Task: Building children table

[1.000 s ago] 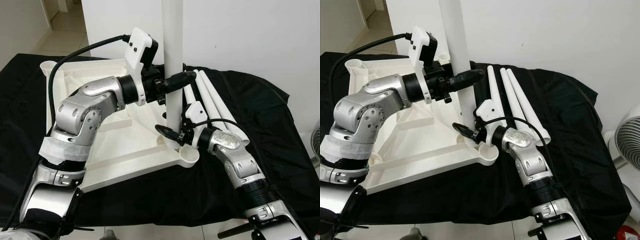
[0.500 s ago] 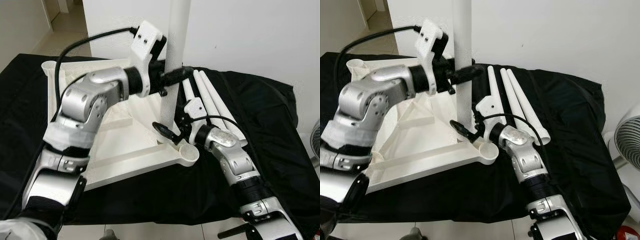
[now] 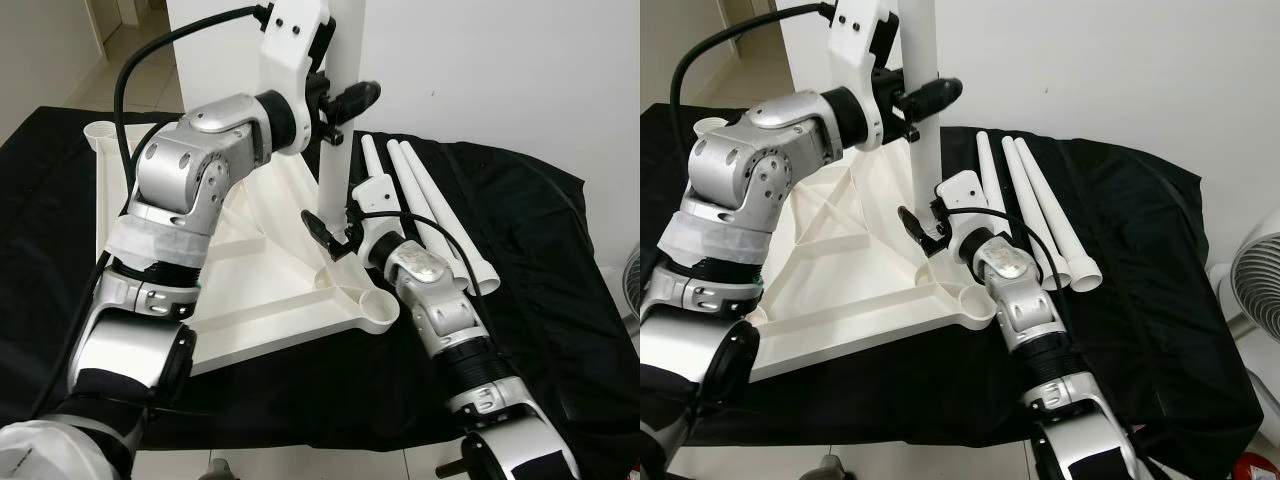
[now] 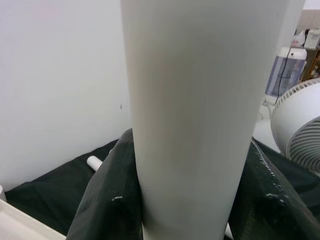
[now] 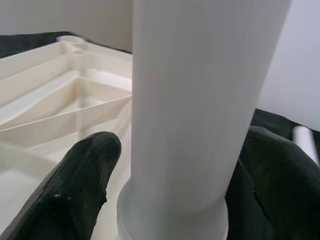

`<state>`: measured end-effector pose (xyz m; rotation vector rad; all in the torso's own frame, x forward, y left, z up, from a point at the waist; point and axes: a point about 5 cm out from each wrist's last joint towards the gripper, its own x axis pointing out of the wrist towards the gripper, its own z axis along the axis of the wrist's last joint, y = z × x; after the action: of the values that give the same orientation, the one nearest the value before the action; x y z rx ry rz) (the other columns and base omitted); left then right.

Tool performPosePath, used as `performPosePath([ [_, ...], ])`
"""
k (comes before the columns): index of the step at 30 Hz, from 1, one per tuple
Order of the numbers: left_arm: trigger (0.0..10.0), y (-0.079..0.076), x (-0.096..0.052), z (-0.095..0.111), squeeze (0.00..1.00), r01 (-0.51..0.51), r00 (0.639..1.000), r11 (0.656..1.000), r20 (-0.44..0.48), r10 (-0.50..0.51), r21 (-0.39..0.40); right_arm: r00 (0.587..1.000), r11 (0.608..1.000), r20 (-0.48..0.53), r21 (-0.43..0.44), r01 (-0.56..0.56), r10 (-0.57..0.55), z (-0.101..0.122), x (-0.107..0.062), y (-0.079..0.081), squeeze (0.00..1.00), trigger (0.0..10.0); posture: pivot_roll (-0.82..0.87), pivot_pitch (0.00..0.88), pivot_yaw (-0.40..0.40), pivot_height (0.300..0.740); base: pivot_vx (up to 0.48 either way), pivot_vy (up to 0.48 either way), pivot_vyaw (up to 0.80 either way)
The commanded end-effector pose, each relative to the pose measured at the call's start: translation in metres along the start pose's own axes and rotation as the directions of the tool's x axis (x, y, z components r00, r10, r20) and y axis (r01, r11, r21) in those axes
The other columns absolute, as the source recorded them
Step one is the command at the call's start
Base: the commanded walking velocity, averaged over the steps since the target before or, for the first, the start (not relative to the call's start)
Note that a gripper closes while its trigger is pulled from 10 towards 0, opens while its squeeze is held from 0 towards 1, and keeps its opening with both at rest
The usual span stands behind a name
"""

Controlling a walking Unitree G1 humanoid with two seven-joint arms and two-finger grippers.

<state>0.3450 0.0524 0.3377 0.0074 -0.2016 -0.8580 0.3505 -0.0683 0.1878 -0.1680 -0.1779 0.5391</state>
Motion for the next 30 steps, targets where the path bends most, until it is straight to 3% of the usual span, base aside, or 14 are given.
performPosePath([
  [1, 10.0, -0.004, 0.008, 0.015, 0.0, -0.055, 0.996, 0.998, 0.076, 0.056, -0.009, 0.993, 0.992, 0.015, -0.021, 0.121, -0.12, 0.002, 0.006, -0.003, 0.0, 10.0, 0.06, 0.0, -0.072, 0.74, 0.0, 0.0, 0.0],
  [12, 10.0, -0.019, 0.018, 0.022, 0.0, -0.057, 0.989, 0.996, 0.133, 0.065, -0.063, 0.974, 0.973, 0.054, -0.049, 0.224, -0.221, 0.013, 0.019, 0.005, 0.0, 10.0, 0.06, 0.0, -0.068, 0.74, 0.0, 0.0, 0.0],
  [25, 10.0, -0.028, 0.023, 0.021, 0.0, -0.045, 0.989, 0.996, 0.14, 0.055, -0.07, 0.953, 0.954, 0.075, -0.04, 0.296, -0.292, 0.023, 0.027, -0.002, 0.0, 10.0, 0.07, 0.0, -0.069, 0.74, 0.0, 0.0, 0.0],
  [26, 10.0, -0.028, 0.023, 0.021, 0.0, -0.044, 0.989, 0.996, 0.14, 0.054, -0.071, 0.952, 0.953, 0.079, -0.04, 0.301, -0.297, 0.024, 0.027, -0.003, 0.0, 8.9, 0.06, 0.0, -0.067, 0.74, 0.0, 0.0, 0.0],
  [27, 10.0, -0.028, 0.023, 0.021, 0.0, -0.044, 0.989, 0.996, 0.14, 0.054, -0.071, 0.952, 0.953, 0.079, -0.04, 0.301, -0.297, 0.024, 0.027, -0.003, 0.0, 8.9, 0.06, 0.0, -0.067, 0.74, 0.0, 0.0, 0.0],
  [29, 10.0, -0.03, 0.024, 0.022, 0.0, -0.044, 0.988, 0.996, 0.144, 0.054, -0.073, 0.948, 0.95, 0.083, -0.036, 0.311, -0.307, 0.024, 0.027, -0.003, 0.0, 4.0, 0.06, 0.0, -0.067, 0.74, 0.0, 0.0, 0.0],
  [30, 10.0, -0.03, 0.024, 0.022, 0.0, -0.044, 0.988, 0.996, 0.144, 0.054, -0.073, 0.948, 0.95, 0.083, -0.036, 0.311, -0.307, 0.024, 0.027, -0.003, 0.0, 4.0, 0.06, 0.0, -0.067, 0.74, 0.0, 0.0, 0.0],
])
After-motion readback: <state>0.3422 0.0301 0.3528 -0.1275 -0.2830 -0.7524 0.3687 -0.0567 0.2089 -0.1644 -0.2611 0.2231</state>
